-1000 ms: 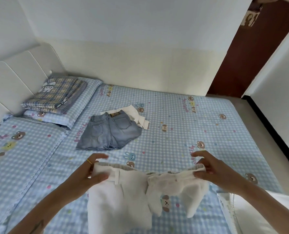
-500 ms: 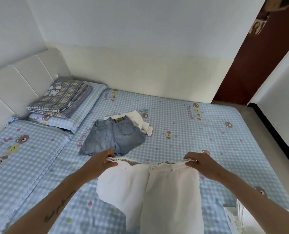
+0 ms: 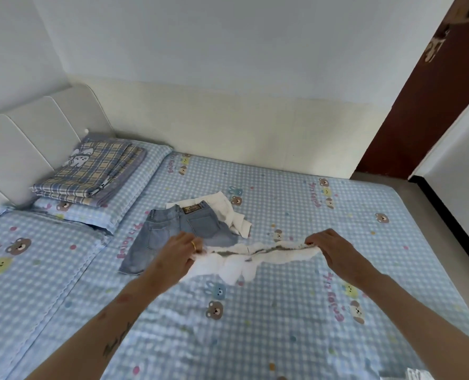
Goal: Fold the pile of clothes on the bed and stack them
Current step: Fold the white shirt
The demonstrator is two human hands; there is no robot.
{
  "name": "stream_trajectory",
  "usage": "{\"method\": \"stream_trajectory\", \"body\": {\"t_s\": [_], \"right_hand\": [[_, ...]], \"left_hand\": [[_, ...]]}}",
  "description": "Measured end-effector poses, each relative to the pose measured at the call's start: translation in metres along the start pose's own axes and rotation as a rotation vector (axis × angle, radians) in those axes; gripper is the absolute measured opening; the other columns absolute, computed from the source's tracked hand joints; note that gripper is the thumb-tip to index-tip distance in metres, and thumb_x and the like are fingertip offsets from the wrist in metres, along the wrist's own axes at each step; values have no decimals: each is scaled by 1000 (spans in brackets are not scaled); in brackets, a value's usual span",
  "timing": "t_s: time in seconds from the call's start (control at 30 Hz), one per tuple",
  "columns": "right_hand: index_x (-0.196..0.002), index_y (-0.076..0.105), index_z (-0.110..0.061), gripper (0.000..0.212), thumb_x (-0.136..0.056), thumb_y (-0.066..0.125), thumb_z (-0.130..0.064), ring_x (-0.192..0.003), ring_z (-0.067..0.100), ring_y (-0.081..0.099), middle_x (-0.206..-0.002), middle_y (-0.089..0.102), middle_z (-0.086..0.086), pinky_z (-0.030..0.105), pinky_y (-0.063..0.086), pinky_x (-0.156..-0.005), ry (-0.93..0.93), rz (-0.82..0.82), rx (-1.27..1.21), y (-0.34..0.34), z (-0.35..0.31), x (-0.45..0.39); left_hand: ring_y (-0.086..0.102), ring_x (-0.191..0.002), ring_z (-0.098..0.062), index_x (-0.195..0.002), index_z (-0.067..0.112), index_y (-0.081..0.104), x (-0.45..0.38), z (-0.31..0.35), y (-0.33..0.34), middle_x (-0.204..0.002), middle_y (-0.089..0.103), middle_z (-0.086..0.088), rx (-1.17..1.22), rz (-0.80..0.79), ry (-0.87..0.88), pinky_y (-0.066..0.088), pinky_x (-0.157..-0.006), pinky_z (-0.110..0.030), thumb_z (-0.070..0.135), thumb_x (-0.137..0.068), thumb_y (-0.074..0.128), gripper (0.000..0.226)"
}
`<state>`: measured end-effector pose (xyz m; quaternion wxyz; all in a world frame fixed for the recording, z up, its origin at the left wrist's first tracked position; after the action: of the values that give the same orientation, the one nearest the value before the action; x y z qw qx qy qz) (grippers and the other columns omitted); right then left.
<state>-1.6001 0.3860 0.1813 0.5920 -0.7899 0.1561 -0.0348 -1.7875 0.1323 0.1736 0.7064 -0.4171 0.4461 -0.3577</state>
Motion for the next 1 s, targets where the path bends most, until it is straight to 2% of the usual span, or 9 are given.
{"method": "stream_trajectory", "body": {"t_s": [0.2, 0.37, 0.47, 0.6, 0.7, 0.77, 0.83, 0.93, 1.0], "right_hand": [[-114, 65, -11, 51, -76, 54, 21, -109, 18, 58, -115, 65, 0, 32, 52, -85, -27, -155, 64, 115, 23, 57], [-79, 74, -30, 77, -11, 89, 4, -78, -1, 68, -87, 72, -17, 7, 49, -58, 37, -353, 52, 264, 51, 126], [-68, 77, -25, 74, 4, 89, -9, -68, 1, 69, -78, 73, -14, 9, 49, -50, 39, -462, 43, 356, 63, 171], [-82, 78, -13, 72, -17, 87, 16, -79, 15, 72, -88, 75, 1, 20, 56, -57, 143, -408, -29, 402, 71, 220], [-89, 77, -10, 66, -34, 74, 26, -101, 15, 61, -96, 74, 4, 9, 42, -89, 197, -319, -84, 407, 70, 255], [-89, 77, -11, 52, -47, 65, 18, -118, 7, 46, -98, 74, 3, 6, 30, -97, 154, -293, -63, 410, 62, 276], [-91, 76, -13, 45, -56, 57, 7, -135, -2, 27, -109, 71, 0, 8, 27, -99, 140, -311, -86, 413, 57, 289], [-105, 67, -13, 34, -87, 38, -8, -129, 5, 44, -138, 45, -17, 14, 38, -95, 228, -146, -167, 403, 62, 291], [-113, 66, -7, 35, -100, 36, -20, -118, 18, 56, -134, 52, -4, 10, 39, -94, 545, -12, -183, 394, 89, 294]], "left_hand": [[54, -58, -12, -68, 18, 63, 71, 17, 127, -66, 56, 7, -104, -255, 40, 42, -48, -18, 6, -22, 81, 50], [43, -65, -13, -79, 14, 50, 174, 19, 286, -63, 59, 5, 21, -517, -56, 39, -43, -15, 14, -5, 78, 80], [38, -67, -16, -83, 14, 41, 232, 21, 362, -68, 56, -2, 92, -629, -143, 36, -39, -14, 19, -3, 81, 90], [55, -59, -13, -85, 14, 53, 289, 30, 408, -67, 64, 2, 105, -751, -179, 40, -41, -14, 16, -8, 82, 82], [41, -74, -10, -89, 17, 56, 314, 47, 410, -85, 57, 3, 82, -809, -112, 44, -44, -15, 14, -38, 71, 53], [43, -67, -5, -77, 23, 60, 326, 58, 407, -88, 40, 8, -22, -764, -89, 40, -42, -13, 12, -63, 45, 23], [39, -51, -1, -53, 23, 62, 338, 67, 410, -81, 32, 10, -114, -731, -89, 31, -41, -17, 6, -76, 30, 43], [43, -50, -6, -62, 24, 61, 313, 75, 405, -83, 42, 10, -86, -630, -96, 32, -45, -21, 19, -88, 34, 37], [60, -57, -12, -75, 21, 70, 256, 78, 404, -86, 62, 5, -18, -558, -30, 45, -49, -17, 34, -93, 43, 35]]}}
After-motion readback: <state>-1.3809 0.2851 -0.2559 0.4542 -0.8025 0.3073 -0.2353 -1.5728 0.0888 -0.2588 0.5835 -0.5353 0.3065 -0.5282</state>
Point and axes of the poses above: each hand's wrist, its own x-axis away from the middle knuckle, its own y-axis out of the palm, z = x × y, the point moved 9 cm from there along -x, towards the middle knuckle
